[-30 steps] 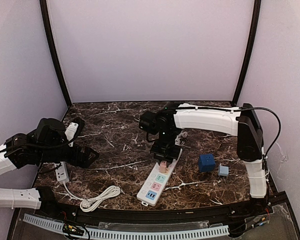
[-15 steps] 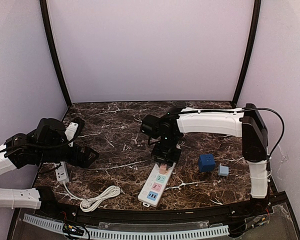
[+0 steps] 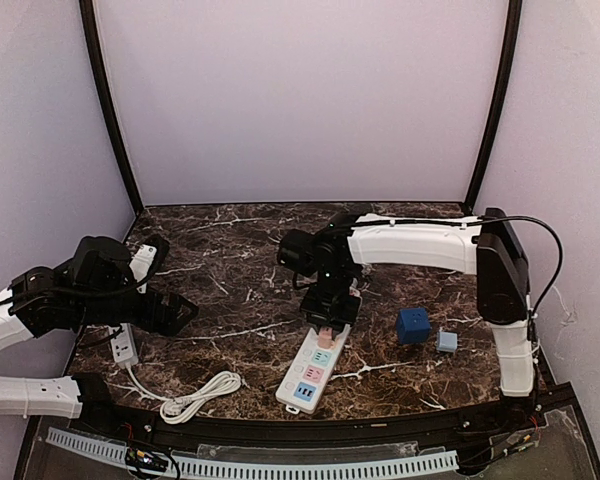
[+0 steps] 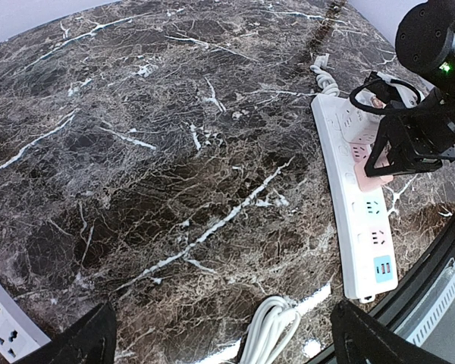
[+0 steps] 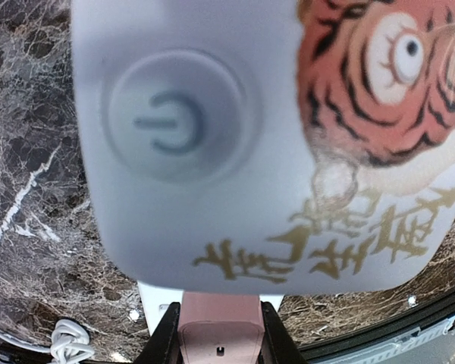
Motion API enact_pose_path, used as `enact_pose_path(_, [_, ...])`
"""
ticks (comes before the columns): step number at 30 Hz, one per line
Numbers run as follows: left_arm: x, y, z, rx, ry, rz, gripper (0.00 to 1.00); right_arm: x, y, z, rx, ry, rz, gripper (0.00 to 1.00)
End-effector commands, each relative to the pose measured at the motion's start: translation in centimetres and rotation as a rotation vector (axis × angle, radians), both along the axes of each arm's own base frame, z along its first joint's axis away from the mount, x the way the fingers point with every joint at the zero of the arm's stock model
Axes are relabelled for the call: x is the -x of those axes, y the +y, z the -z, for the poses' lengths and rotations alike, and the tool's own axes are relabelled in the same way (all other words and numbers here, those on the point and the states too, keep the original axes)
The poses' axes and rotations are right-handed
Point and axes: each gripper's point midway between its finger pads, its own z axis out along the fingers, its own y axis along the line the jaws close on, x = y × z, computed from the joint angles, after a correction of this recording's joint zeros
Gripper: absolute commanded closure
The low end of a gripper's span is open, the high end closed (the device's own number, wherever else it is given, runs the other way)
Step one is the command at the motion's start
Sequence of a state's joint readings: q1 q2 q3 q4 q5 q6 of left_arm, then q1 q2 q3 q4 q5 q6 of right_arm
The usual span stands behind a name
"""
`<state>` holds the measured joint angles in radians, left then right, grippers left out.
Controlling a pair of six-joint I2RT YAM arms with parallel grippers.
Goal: Insert the plug
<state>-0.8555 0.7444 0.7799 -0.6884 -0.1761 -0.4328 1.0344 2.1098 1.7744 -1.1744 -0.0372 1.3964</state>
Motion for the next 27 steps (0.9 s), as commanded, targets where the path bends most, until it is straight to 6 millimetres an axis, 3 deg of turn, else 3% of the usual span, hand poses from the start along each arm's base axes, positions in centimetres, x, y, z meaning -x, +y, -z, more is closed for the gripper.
enact_pose_path(1, [0.0,0.3,0.4,-0.019,0.007,-0.003,0.01,2.2,-0.2,4.3,0.099,0.104,-0.044,1.00])
enact_pose_path(11, [0.0,0.4,0.4,-0.022,0.007,-0.007,0.01,2.7,-1.6,6.3,0.116,0.136,-0.058,1.00])
enact_pose_path(27, [-0.1,0.4,0.5,-0.026,0.011,-0.011,0.01,2.1,-0.9,7.5,0.106,0.141,-0.089,1.00])
